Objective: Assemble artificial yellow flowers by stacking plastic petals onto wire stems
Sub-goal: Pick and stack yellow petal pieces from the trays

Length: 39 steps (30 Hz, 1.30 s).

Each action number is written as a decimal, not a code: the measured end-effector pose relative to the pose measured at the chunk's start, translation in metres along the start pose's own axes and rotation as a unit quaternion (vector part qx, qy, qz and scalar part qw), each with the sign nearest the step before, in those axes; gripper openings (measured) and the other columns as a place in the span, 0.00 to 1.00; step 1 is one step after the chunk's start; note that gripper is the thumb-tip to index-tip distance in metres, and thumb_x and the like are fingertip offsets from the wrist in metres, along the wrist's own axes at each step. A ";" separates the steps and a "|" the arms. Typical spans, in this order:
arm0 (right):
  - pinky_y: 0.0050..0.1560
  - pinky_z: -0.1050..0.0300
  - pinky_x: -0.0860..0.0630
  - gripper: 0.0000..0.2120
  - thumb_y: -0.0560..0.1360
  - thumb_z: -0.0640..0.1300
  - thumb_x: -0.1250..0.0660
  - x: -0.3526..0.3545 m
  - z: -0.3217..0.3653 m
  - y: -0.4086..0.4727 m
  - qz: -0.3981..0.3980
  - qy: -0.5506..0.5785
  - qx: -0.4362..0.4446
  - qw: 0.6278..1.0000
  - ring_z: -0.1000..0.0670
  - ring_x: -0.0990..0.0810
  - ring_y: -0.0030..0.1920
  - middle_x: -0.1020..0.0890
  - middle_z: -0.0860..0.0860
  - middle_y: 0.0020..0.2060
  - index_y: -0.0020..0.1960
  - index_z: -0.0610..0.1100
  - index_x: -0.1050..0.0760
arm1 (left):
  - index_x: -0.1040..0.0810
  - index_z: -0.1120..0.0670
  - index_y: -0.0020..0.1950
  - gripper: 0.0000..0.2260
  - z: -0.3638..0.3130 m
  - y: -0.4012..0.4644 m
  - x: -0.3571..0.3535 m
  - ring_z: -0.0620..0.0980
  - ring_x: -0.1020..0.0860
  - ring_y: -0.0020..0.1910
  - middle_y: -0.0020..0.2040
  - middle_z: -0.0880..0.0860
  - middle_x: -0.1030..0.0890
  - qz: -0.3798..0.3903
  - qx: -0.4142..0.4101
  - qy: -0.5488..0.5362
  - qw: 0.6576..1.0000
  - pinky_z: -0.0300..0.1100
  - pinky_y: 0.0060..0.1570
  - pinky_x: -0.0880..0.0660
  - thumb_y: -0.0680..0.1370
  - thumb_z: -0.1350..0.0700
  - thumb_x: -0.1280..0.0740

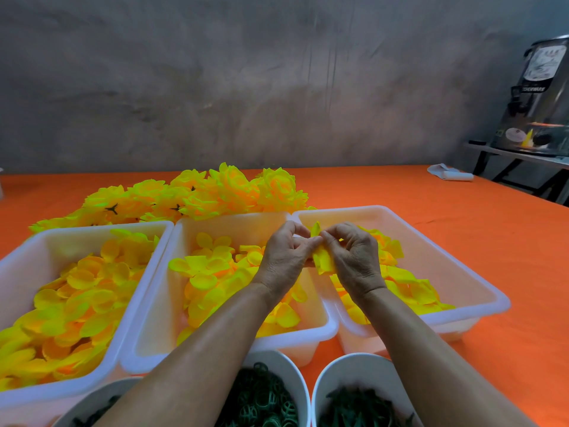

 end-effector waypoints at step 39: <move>0.37 0.53 0.28 0.08 0.72 0.38 0.29 0.004 -0.021 0.000 0.007 0.048 -0.106 0.993 0.49 0.24 0.30 0.21 0.42 0.30 0.37 0.35 0.24 | 0.28 0.61 0.45 0.04 -0.015 -0.001 0.010 0.45 0.23 0.33 0.34 0.54 0.26 -0.034 -0.056 -0.003 0.998 0.41 0.36 0.20 0.76 0.67 0.34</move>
Point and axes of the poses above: each hand's wrist, its own y-axis towards the middle knuckle, its own x-axis out of the back of the hand, z = x × y, the point moved 9 cm from there along y, towards the middle knuckle
